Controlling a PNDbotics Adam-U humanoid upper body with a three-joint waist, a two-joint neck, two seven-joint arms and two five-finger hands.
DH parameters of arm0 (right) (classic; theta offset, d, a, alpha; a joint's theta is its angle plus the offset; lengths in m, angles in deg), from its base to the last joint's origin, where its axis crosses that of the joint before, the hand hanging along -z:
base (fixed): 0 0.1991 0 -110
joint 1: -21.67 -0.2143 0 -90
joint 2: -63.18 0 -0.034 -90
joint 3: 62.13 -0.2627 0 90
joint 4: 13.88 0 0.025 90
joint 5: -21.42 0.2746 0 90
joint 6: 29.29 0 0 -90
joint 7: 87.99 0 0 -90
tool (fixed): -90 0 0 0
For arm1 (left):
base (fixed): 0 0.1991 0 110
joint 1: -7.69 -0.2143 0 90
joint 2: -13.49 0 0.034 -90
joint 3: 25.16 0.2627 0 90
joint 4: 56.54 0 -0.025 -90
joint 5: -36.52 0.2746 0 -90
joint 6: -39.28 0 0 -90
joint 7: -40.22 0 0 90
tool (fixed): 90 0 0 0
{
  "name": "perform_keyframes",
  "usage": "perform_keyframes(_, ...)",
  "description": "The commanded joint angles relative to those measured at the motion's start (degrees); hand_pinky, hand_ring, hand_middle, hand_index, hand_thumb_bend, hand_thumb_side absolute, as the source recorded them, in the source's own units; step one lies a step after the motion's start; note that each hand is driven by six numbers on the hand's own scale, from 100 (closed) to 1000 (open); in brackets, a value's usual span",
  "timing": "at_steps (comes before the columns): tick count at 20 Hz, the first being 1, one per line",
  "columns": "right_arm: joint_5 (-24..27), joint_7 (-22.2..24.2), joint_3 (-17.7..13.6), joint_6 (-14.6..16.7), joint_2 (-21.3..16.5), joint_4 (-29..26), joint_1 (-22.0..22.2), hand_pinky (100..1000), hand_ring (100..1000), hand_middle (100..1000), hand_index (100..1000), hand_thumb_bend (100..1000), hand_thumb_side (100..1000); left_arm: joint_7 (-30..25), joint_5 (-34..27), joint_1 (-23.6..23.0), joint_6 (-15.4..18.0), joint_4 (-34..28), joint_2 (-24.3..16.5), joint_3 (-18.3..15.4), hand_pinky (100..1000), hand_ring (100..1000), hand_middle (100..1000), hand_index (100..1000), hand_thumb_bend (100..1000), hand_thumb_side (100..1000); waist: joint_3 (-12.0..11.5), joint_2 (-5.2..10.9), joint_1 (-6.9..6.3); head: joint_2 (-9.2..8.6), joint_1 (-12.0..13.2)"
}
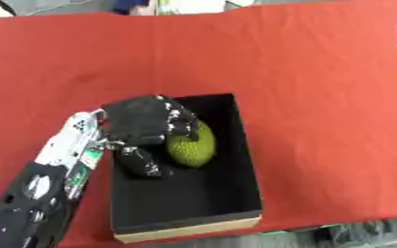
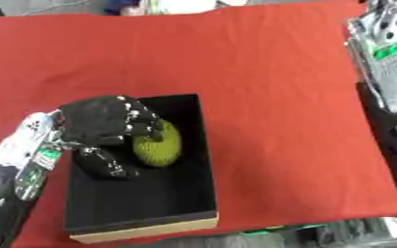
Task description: Pick up objects on the table and place them in the box.
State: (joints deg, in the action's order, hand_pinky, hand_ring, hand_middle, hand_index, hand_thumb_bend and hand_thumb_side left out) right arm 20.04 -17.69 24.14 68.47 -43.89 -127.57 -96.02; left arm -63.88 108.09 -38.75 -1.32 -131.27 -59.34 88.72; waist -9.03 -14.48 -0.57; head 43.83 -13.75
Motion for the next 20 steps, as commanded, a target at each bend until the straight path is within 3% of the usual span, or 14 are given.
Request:
perform_keyframes(1,-0.3,-0.3,-0.6,0.0,-1.8,-0.9,-0.5,725,815,606,758,100,435,-0.5,2.2,0.4,2.6,0.7,-0.3,-0.5,587,630,658,731,678,230,0.0,0.85,0.22,0.29,-0.2)
perform_keyframes(12,-0.3,-0.5,-0.7,-0.2,-1.8,-0.9,-0.3,725,814,605,757,100,437,10.0,5.3,0.8,2.6,-1.4,-0.7,-2.1,589,619,656,731,697,206,-0.1,0.88,0.28,0.29,-0.4)
perform_keyframes(16,-0.4,-0.6,-0.8,-0.2,-1.9,-0.9,-0.1,725,814,604,757,100,436,15.5,2.6,2.5,2.6,-4.3,-2.0,-3.3,628,662,706,790,747,142,-0.1,1.00,0.30,0.29,-0.6)
perform_keyframes(20,-0.5,-0.8,-0.9,-0.3,-1.9,-0.9,-0.1,725,813,604,757,100,436,20.8,-2.9,4.3,2.6,-7.0,-4.1,-5.2,631,659,703,786,793,100,-0.1,1.07,0.34,0.29,-0.8)
